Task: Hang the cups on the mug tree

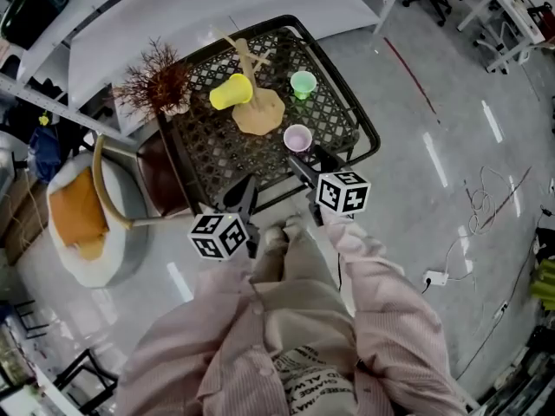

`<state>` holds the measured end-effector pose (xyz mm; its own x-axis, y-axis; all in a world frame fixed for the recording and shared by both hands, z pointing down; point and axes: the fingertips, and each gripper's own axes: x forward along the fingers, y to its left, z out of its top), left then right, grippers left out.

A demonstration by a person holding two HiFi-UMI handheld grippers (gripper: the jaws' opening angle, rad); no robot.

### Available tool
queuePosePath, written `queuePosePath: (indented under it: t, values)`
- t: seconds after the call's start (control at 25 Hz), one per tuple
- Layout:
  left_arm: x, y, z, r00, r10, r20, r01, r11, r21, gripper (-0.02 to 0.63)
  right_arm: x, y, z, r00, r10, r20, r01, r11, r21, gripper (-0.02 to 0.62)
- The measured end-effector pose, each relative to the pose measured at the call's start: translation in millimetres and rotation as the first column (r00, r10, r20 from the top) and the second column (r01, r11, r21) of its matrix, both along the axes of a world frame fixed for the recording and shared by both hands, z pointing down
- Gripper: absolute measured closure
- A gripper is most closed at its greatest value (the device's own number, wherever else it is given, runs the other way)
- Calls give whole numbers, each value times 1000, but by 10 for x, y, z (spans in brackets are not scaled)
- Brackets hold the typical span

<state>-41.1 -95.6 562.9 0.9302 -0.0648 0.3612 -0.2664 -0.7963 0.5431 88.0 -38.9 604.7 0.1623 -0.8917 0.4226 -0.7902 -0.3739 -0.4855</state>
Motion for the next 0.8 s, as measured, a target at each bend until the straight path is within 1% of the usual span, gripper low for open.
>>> queuePosePath:
  t: [0.2,0.4,0.56,0.8]
  values:
    - [110,-32,190,1000,-11,25,12,1000,-21,607,91,-91,305,994,-74,-78,66,993,-93,284]
    - [188,-54,389,999,-20,46,22,999,-41,607,185,-206,557,981,-125,-147,101,981,-165,284]
    - [246,-59,515,998,-24,56,27,998,-54,607,245,-309,671,968,-169,-183,133,972,-196,284]
    - [271,-46,609,997,-48,66,53,996,-70,607,256,-407,755,956,-212,-201,166,961,-221,284]
